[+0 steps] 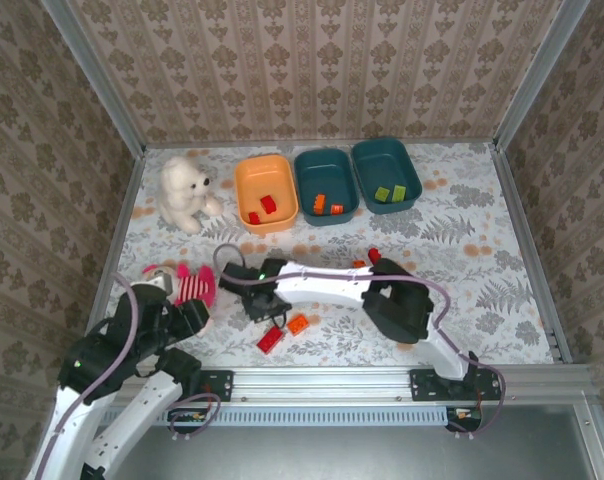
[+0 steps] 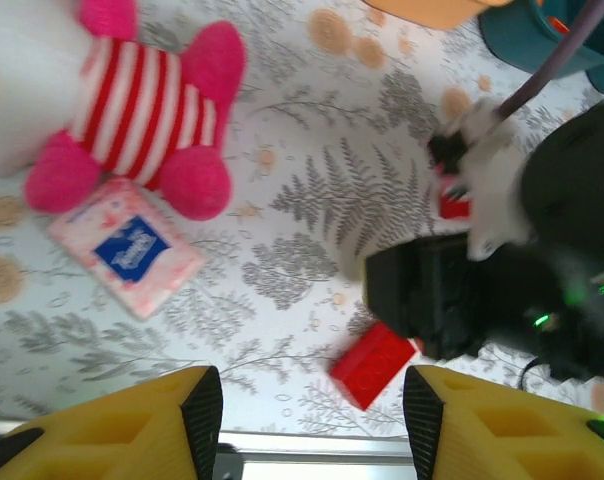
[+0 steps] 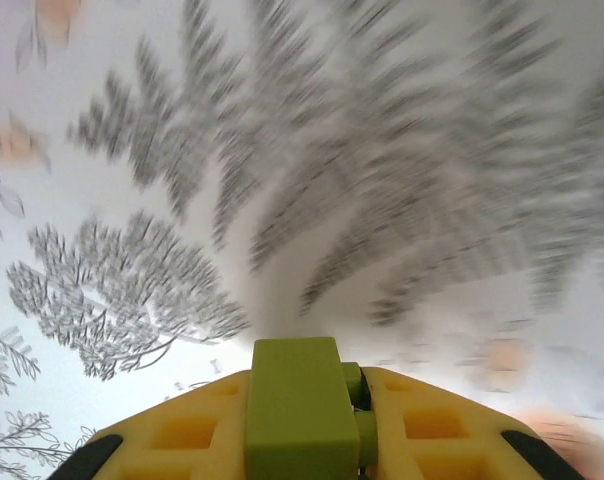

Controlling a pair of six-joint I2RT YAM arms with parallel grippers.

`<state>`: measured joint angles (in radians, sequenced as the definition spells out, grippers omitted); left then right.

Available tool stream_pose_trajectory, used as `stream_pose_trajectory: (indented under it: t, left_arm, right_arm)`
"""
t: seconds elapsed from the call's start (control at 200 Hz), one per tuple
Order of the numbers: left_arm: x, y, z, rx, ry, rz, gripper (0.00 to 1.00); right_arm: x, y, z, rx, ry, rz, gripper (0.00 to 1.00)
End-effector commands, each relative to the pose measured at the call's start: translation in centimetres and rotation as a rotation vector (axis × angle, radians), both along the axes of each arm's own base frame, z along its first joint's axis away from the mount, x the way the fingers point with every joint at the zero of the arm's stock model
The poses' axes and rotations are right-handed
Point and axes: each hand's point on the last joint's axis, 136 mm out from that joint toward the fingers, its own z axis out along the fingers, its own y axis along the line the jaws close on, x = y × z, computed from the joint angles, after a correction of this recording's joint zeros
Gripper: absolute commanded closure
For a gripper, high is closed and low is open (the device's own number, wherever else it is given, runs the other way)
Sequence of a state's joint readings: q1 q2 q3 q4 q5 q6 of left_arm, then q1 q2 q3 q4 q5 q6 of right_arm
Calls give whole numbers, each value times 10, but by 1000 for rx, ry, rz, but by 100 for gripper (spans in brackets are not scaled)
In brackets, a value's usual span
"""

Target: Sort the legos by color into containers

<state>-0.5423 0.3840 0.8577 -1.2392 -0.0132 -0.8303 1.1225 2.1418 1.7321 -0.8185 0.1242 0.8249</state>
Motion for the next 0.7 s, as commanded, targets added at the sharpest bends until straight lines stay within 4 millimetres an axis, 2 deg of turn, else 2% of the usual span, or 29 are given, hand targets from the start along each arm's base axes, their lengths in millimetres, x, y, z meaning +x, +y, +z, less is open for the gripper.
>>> stream_pose_trajectory:
  t: [0.0, 0.09, 0.21, 0.37, 0.5, 0.695]
  left_arm:
    - [24, -40, 2, -86, -10, -114, 46]
    - [47, -64, 1, -115, -10, -151, 46]
    - [76, -91, 2, -107, -25, -186, 45]
    - [109, -123, -4, -102, -19, -208, 45]
    - [131, -145, -6, -82, -14, -223, 44]
    - [153, -164, -15, -44, 6, -226, 44]
  right_arm:
    - [65, -69, 80, 11, -169, -136, 78]
    - [108, -125, 101, 3, -214, -224, 78]
    - [161, -194, 114, 1, -233, -325, 78]
    - [231, -264, 110, 11, -231, -448, 78]
    - [282, -294, 96, 54, -231, -487, 78]
    - [335, -311, 59, 128, -197, -491, 78]
